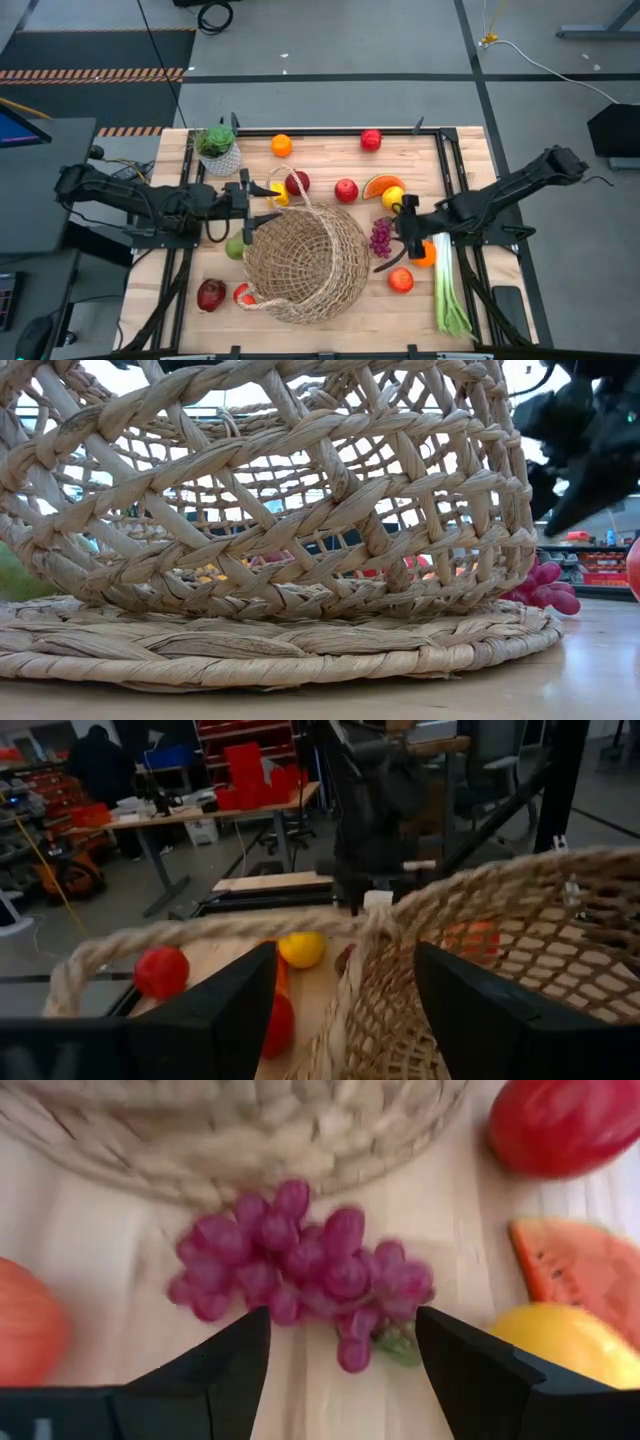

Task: Build produce basket
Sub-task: Put the grapes into the basket

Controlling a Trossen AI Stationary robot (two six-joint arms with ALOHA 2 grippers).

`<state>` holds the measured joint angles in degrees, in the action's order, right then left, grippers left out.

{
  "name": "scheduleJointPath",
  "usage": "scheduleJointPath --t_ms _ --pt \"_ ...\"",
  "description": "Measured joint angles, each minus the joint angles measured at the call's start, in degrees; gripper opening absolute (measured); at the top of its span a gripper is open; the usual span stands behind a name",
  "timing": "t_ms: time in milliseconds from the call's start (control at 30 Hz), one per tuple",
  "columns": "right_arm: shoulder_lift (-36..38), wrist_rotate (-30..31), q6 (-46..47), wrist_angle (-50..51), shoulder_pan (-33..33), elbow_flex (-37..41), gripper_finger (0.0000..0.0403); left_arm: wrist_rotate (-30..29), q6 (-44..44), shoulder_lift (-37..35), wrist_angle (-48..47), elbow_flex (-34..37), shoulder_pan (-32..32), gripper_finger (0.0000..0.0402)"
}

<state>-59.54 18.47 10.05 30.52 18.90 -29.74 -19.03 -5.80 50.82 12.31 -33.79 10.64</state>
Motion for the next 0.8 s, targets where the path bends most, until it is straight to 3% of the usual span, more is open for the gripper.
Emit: scheduleJointPath --t_ms 300,800 --pt "-8.74 5.76 0.51 -3.05 0.48 0.00 0.0256 0.02 2.10 4.52 0.25 -0.45 1.24 0.0238" --pt "-5.23 5.93 0.38 -3.90 0.48 -0.70 0.0245 0.00 2.16 9.12 2.59 -0.45 1.16 0.0233"
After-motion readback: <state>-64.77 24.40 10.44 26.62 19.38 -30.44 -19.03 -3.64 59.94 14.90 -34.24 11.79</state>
